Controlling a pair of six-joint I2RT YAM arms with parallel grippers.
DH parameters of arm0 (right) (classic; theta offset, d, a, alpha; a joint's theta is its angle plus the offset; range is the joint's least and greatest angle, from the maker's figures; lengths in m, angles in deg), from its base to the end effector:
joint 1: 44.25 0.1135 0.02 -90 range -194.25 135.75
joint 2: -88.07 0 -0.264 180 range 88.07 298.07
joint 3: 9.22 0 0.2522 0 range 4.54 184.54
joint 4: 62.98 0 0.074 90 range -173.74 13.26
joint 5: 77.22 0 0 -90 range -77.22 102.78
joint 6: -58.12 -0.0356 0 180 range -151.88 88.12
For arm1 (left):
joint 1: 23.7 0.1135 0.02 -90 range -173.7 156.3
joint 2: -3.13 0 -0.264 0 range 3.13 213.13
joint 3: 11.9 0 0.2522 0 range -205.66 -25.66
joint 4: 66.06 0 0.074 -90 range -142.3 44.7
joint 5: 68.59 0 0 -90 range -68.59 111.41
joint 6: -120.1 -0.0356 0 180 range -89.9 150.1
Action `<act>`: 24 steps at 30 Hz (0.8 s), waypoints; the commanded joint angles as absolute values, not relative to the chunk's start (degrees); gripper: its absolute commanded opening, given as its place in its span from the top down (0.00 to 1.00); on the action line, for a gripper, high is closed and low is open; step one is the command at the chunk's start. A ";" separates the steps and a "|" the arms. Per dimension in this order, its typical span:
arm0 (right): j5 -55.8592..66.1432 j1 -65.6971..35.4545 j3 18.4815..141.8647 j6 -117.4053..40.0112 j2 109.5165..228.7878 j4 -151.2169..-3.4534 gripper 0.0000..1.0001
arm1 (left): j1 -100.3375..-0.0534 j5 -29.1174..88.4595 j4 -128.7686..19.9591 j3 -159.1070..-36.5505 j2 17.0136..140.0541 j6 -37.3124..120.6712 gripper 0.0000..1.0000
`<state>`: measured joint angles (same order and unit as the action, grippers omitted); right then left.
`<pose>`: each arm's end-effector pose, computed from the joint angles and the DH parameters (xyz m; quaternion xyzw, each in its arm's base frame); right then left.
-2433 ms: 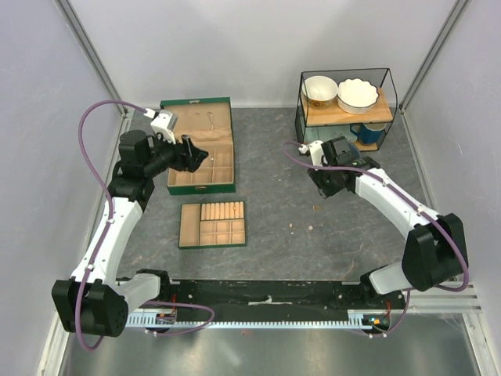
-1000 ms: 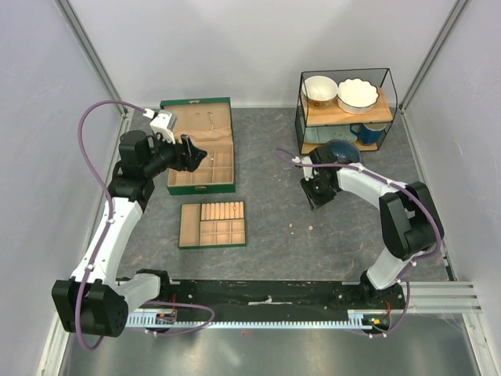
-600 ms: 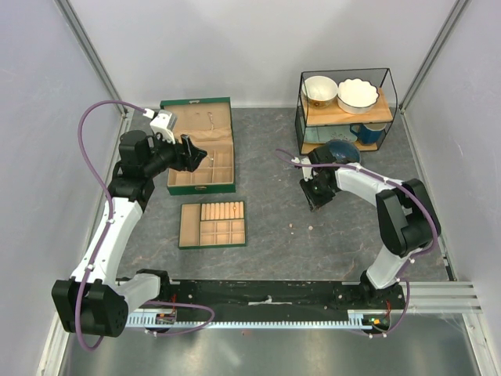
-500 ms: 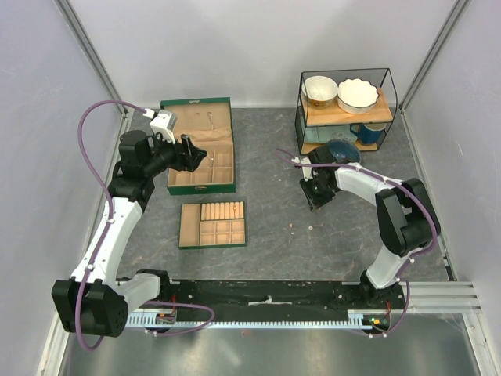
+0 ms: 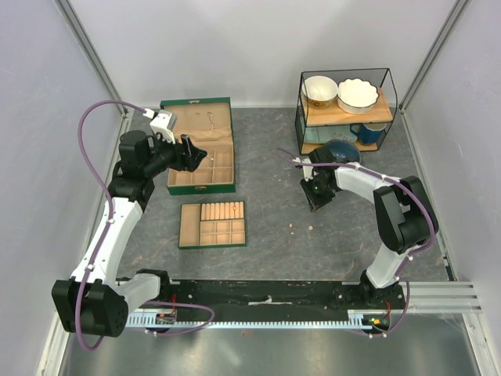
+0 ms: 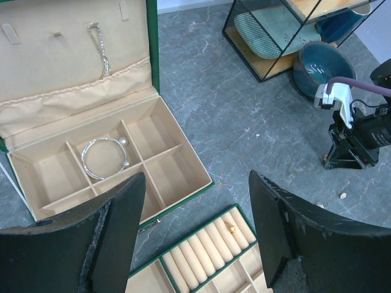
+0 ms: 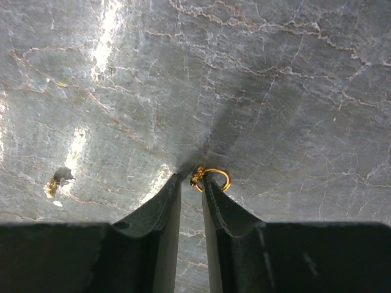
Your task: Organize the mixed jewelry
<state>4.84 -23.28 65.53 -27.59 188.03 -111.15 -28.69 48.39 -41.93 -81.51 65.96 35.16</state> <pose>0.3018 0.1209 0.1614 -0.2256 0.9611 0.0887 0.1327 0.2484 -0.0379 0.3466 0.1377 0.7835 -0.2377 0.5573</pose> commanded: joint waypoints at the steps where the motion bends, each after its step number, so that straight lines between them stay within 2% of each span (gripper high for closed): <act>1: 3.73 -23.51 66.94 -28.10 188.79 -110.14 0.73 | -28.62 48.04 -43.77 -80.94 64.47 34.32 0.24; 7: 3.12 -23.42 67.29 -28.19 189.85 -109.96 0.74 | -28.53 48.04 -43.78 -80.86 64.39 34.23 0.24; 10: 3.12 -23.59 67.56 -28.10 190.20 -109.87 0.78 | -28.62 48.22 -43.78 -80.68 64.47 34.23 0.24; 17: -0.22 -23.59 69.13 -27.05 189.41 -111.18 0.98 | -28.62 53.21 -44.65 -79.80 64.48 34.06 0.24; 24: -19.54 -23.59 81.86 -15.74 185.91 -122.52 1.00 | -28.79 65.61 -46.41 -79.18 65.70 34.84 0.25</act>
<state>-6.05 -23.47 72.83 -24.31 189.28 -116.29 -28.69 55.71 -43.11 -79.50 65.96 35.18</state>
